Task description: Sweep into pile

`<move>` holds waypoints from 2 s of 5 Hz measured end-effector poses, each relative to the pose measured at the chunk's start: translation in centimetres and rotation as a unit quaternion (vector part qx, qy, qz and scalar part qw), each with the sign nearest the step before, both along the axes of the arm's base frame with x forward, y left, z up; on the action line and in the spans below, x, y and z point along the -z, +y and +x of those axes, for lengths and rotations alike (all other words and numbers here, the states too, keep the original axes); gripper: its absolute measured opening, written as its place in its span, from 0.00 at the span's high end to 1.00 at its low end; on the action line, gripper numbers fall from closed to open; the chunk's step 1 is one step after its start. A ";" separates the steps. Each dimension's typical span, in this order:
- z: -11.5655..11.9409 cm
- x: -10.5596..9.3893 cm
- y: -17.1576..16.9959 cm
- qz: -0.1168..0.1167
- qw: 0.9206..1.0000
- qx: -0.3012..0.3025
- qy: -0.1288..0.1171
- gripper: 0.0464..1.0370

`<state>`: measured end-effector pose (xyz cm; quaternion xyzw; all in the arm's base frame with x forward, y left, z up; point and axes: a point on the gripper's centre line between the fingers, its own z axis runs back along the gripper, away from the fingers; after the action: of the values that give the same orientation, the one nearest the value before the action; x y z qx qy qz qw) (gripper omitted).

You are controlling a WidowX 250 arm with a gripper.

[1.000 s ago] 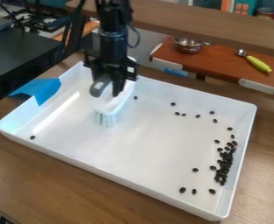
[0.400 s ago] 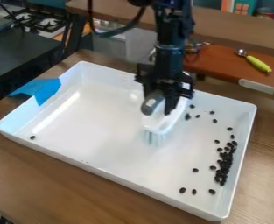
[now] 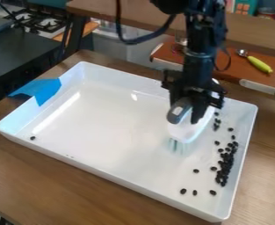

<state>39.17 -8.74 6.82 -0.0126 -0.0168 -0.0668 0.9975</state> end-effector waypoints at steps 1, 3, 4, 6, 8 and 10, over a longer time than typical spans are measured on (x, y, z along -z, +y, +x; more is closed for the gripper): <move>1.0 0.2 -1.2 0.001 1.000 0.016 -0.007 0.55; 0.4 0.4 -1.5 -0.005 0.998 0.067 0.006 0.55; -1.3 0.3 -1.8 -0.014 0.995 0.093 0.020 0.55; -2.3 -0.3 -1.0 -0.029 0.995 0.095 0.018 0.55; -2.9 -5.5 4.4 -0.006 0.998 0.029 -0.048 0.55; -5.5 -4.5 12.4 0.078 0.995 0.002 -0.063 0.55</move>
<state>33.68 3.65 11.29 0.0693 -0.0741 -0.0703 0.9924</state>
